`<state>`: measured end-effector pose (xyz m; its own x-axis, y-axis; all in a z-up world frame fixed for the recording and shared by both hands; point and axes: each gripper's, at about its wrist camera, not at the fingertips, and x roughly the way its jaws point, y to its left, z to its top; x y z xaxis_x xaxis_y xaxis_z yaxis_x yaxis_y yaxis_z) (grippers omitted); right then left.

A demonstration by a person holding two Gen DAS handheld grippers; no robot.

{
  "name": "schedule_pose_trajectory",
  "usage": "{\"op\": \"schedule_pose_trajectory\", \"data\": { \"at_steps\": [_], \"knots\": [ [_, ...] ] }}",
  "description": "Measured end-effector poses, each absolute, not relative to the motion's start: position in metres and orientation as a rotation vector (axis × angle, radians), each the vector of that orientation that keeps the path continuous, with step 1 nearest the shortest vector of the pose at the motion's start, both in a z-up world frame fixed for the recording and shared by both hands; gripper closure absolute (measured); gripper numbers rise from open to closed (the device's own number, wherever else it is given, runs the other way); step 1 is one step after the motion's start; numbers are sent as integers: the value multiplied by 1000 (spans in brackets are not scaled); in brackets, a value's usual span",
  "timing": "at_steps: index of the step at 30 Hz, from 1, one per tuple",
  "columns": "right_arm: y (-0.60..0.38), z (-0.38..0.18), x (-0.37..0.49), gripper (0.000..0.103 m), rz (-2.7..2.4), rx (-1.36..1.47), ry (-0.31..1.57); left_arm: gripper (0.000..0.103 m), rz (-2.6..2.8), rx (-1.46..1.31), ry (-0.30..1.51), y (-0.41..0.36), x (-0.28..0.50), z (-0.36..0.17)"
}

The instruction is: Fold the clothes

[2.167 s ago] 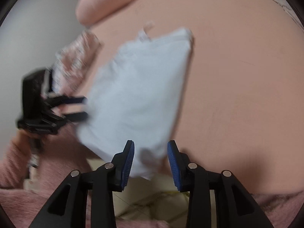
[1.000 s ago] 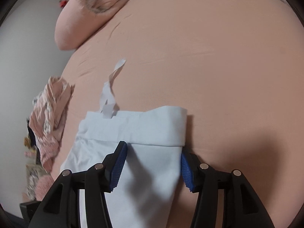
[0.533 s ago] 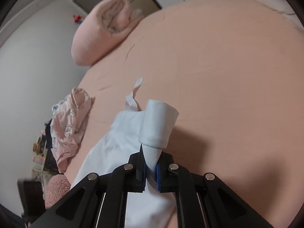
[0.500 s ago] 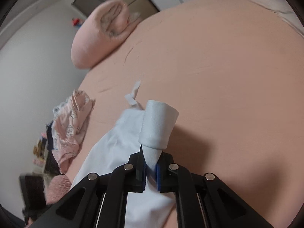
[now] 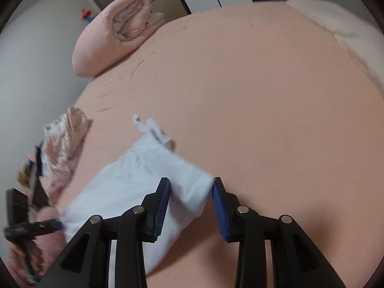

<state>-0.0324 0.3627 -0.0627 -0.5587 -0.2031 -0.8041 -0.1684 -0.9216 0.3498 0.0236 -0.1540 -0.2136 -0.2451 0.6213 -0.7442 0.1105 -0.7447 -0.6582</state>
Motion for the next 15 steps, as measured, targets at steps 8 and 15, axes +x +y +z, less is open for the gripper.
{"op": "schedule_pose_trajectory", "data": {
  "at_steps": [8,15],
  "knots": [
    [369,-88,-77,44,-2369,1501,-588,44,2129,-1663,-976,-122,43,-235],
    [342,-115,-109,44,-2106,1669,-309,38,2197,-1674,-1134,-137,64,-229]
  ]
}}
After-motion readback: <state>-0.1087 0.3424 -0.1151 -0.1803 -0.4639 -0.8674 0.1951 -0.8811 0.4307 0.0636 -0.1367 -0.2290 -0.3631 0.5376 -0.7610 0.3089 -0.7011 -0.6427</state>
